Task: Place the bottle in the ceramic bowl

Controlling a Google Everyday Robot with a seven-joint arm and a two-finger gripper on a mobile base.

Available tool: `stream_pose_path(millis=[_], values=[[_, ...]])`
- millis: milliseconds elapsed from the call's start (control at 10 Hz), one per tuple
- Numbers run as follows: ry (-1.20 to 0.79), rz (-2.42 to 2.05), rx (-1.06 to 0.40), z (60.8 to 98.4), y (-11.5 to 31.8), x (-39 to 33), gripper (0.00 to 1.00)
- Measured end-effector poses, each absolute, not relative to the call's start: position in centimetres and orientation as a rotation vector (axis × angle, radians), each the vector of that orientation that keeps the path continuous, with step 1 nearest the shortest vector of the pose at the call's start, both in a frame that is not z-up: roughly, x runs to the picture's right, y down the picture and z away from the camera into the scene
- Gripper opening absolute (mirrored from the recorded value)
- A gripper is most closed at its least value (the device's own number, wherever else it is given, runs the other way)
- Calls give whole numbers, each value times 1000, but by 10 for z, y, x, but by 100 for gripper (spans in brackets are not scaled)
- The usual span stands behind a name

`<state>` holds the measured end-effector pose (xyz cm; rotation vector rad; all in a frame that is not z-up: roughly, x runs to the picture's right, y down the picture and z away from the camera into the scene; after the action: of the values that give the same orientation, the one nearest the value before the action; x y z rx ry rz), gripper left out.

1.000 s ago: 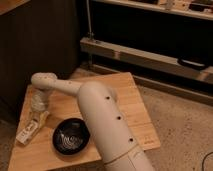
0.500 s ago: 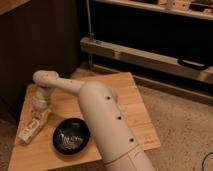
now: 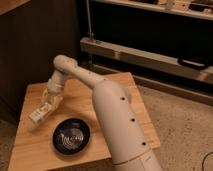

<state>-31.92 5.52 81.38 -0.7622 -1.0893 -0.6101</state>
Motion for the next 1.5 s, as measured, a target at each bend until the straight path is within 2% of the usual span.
stream_pose_path(millis=[200, 600, 1500], values=[[-1098, -578, -714, 801, 23, -287, 0], [-1059, -616, -590, 767, 8, -237, 0], [-948, -669, -430, 717, 38, -138, 0]])
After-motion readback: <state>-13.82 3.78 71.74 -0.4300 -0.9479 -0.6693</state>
